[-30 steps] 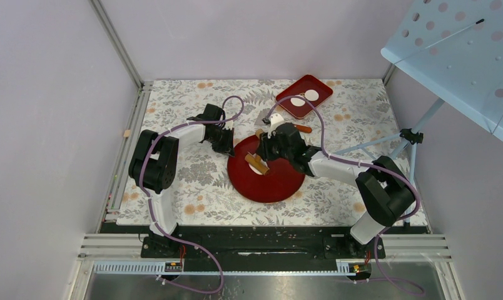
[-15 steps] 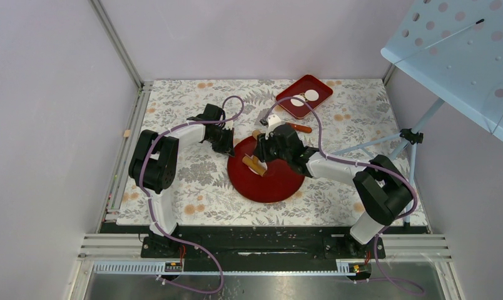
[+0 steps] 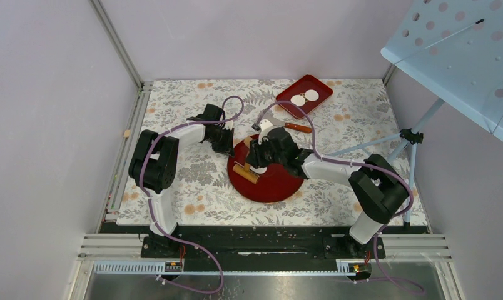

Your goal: Roll out the dumpling wrappers from the dough

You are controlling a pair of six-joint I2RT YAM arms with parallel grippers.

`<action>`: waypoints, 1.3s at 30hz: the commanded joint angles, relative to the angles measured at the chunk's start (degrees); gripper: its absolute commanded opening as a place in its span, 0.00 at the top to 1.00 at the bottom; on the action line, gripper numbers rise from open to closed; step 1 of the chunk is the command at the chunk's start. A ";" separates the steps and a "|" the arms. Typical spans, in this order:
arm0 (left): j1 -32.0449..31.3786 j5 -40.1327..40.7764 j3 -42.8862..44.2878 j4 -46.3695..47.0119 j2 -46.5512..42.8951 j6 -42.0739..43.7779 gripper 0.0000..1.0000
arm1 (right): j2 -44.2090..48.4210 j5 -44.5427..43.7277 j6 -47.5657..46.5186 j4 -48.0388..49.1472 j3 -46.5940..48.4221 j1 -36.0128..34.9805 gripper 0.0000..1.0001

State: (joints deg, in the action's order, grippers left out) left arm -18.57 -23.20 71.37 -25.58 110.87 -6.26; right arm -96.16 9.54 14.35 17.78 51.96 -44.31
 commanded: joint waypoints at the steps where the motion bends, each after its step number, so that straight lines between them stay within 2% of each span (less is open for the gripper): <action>1: 0.67 -0.04 0.92 -1.80 1.46 0.46 1.00 | -0.74 1.18 -5.84 -21.37 -0.73 -0.95 1.00; 5: 0.64 -0.09 0.96 -1.71 1.47 0.46 1.00 | 8.64 3.51 -10.59 -22.34 3.91 -1.09 1.00; 9: 0.64 -0.07 0.98 -1.76 1.53 0.38 1.00 | 13.56 4.01 -15.97 -29.13 12.46 -1.12 1.00; 14: 0.65 0.09 0.97 -1.67 1.56 0.29 1.00 | 14.84 1.08 -20.90 -32.69 19.58 -1.21 1.00; 18: 0.68 0.08 1.05 -1.72 1.61 0.29 1.00 | 12.51 -5.40 -25.69 -28.50 20.78 -1.39 1.00; 23: 0.65 0.04 1.05 -1.69 1.63 0.29 1.00 | 7.51 -10.91 -32.06 -18.91 16.17 -2.41 1.00; 29: 0.64 -0.11 1.01 -1.76 1.60 0.40 1.00 | 2.87 -15.85 -38.19 1.56 2.09 -4.43 1.00; 32: 0.64 -0.02 1.04 -1.77 1.59 0.53 1.00 | 2.12 -17.56 -39.51 5.76 -2.43 -5.66 1.00; 39: 0.65 -0.09 0.99 -1.75 1.63 0.48 1.00 | 2.58 -22.02 -40.04 6.82 -8.49 -9.40 1.00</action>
State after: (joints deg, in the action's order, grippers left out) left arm -18.37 -23.59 71.64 -25.85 111.13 -6.22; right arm -93.03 -10.02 -25.15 23.75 47.29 -51.42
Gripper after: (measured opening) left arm 0.032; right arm 0.370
